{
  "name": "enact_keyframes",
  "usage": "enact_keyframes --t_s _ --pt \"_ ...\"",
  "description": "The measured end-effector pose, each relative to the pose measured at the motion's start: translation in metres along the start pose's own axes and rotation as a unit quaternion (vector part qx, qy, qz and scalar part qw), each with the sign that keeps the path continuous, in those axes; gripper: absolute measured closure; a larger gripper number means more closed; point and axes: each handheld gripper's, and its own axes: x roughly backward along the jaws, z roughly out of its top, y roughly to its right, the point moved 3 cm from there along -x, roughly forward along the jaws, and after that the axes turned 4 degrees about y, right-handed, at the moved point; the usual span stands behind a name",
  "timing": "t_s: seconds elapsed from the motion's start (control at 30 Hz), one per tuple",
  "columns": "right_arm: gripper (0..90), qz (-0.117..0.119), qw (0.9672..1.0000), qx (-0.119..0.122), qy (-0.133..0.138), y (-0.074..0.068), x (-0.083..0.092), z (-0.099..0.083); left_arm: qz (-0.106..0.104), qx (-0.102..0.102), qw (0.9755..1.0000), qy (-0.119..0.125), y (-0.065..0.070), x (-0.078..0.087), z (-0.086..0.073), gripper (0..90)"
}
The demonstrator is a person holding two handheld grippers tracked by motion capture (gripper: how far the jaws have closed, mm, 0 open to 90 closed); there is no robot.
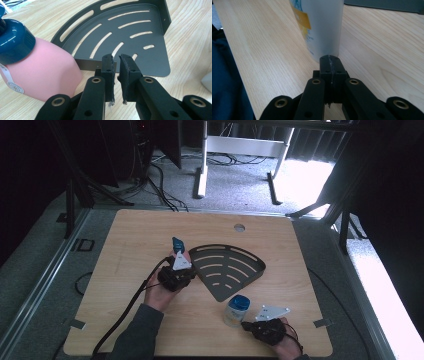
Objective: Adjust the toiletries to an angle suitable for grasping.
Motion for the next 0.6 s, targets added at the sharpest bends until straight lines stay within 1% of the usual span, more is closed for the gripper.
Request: enact_keyframes --t_s 0.17,0.2,0.23,0.27,0.33,0.37,0.4,0.6 --pt "90.0 0.004 1.0 0.005 0.003 -0.003 -0.006 0.006 -0.002 -0.002 1.0 0.004 0.001 0.003 0.001 81.7" --pt "90.0 0.01 0.9999 0.01 0.008 -0.005 -0.009 0.012 -0.002 -0.006 1.0 0.004 0.001 0.004 0.001 81.7" --pt "90.0 0.01 0.9999 0.01 0.008 -0.005 -0.009 0.012 -0.002 -0.006 1.0 0.004 0.001 0.004 0.001 81.7" --pt "90.0 0.01 0.9997 0.017 0.012 -0.007 -0.012 0.018 0.001 -0.009 0.9999 0.004 0.0 0.005 0.001 81.7" --pt "90.0 0.014 0.9996 0.019 0.013 -0.008 -0.015 0.022 0.002 -0.007 1.0 0.007 -0.001 0.007 0.002 81.6" --pt "90.0 0.014 0.9996 0.019 0.013 -0.008 -0.015 0.022 0.002 -0.007 1.0 0.007 -0.001 0.007 0.002 81.6" --pt "90.0 0.014 0.9996 0.024 0.01 -0.008 -0.02 0.026 0.002 -0.006 1.0 0.007 -0.002 0.008 0.002 81.5" --pt "90.0 0.015 0.9995 0.026 0.007 -0.006 -0.028 0.032 0.003 -0.005 1.0 0.007 -0.002 0.008 0.002 81.4"
